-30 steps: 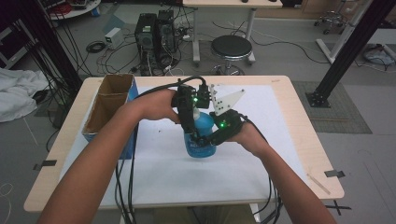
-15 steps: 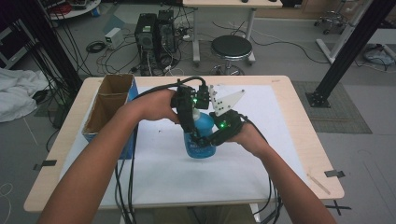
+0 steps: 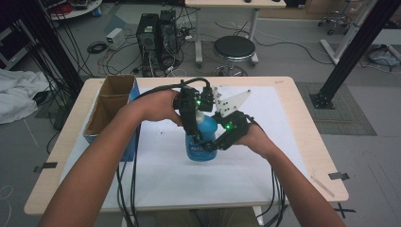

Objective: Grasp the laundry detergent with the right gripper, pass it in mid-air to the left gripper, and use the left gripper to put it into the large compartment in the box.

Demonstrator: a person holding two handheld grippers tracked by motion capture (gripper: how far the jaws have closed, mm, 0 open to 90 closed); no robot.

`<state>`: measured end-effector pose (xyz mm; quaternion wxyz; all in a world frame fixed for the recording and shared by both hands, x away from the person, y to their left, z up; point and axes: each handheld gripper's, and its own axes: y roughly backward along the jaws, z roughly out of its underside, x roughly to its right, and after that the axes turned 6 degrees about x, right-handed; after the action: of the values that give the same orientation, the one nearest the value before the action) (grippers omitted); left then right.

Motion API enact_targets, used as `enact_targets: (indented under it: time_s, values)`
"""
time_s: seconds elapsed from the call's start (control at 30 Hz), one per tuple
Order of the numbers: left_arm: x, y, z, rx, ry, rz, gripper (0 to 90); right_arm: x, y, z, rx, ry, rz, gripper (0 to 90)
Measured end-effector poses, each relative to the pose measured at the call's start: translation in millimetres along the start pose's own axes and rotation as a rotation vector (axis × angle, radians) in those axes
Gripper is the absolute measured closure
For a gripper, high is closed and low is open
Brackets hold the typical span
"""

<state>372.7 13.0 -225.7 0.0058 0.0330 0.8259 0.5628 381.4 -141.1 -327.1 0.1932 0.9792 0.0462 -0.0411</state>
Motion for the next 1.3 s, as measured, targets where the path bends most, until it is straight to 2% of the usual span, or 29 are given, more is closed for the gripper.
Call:
enact_targets:
  time_s: [0.13, 0.17, 0.2, 0.23, 0.3, 0.37, 0.47, 0.53, 0.6, 0.73, 0.77, 0.87, 0.93, 1.0, 1.13, 1.2, 1.3]
  values:
    - [-0.4, 5.1, 1.6, -0.007, 0.010, -0.011, 37.6, -5.2, 8.4, 3.4, -0.078, 0.014, 0.000, 21.8]
    - [-0.6, 6.6, 2.7, -0.007, 0.015, -0.017, 37.6, -5.9, 10.6, 4.4, -0.085, 0.013, 0.005, 18.0]
    - [-0.9, 8.3, 4.0, -0.011, 0.019, -0.021, 37.6, -6.7, 12.4, 5.5, -0.097, 0.000, 0.014, 9.7]
    - [-1.5, 9.7, 5.1, -0.012, 0.025, -0.026, 37.6, -7.0, 14.6, 6.6, -0.110, -0.016, 0.018, 10.0]
    - [-2.3, 12.3, 8.0, -0.008, 0.043, -0.034, 37.6, -7.9, 18.0, 8.6, -0.137, -0.045, 0.066, 9.9]
    - [-3.3, 14.4, 10.6, -0.003, 0.053, -0.047, 37.6, -8.9, 21.0, 10.7, -0.176, -0.044, 0.095, 9.9]
    - [-4.9, 16.7, 13.5, -0.007, 0.069, -0.062, 37.6, -8.8, 28.7, 14.0, -0.214, -0.054, 0.104, 9.9]
    - [-6.1, 17.4, 14.6, -0.014, 0.085, -0.070, 37.6, -9.4, 33.9, 15.5, -0.259, -0.034, 0.114, 9.9]
    - [-7.4, 18.6, 15.3, -0.014, 0.097, -0.080, 37.6, -11.7, 37.7, 17.2, -0.297, -0.014, 0.099, 9.9]
    - [-10.1, 21.6, 18.0, -0.022, 0.118, -0.096, 37.6, -14.5, 44.0, 20.2, -0.363, -0.037, 0.118, 9.7]
    - [-10.7, 22.5, 18.9, -0.023, 0.126, -0.100, 37.6, -14.9, 45.6, 21.0, -0.384, -0.044, 0.124, 3.1]
    - [-11.9, 26.4, 21.8, -0.021, 0.156, -0.117, 37.6, -16.5, 51.0, 24.0, -0.445, -0.056, 0.154, 0.6]
    - [-13.4, 30.6, 23.7, -0.017, 0.190, -0.132, 37.6, -19.2, 57.1, 24.9, -0.455, -0.034, 0.174, 0.6]
    - [-14.8, 35.6, 26.0, -0.015, 0.223, -0.151, 37.6, -20.1, 64.0, 25.1, -0.477, -0.039, 0.165, 0.7]
    - [-16.3, 48.2, 30.7, -0.016, 0.291, -0.183, 37.5, -20.3, 83.0, 23.9, -0.505, -0.064, 0.236, 0.8]
    - [-16.4, 54.9, 33.5, -0.018, 0.320, -0.194, 37.6, -21.5, 93.3, 22.4, -0.528, -0.075, 0.237, 0.8]
    - [-17.4, 65.7, 38.4, -0.017, 0.359, -0.207, 37.6, -26.7, 106.6, 20.7, -0.571, -0.052, 0.250, 0.9]
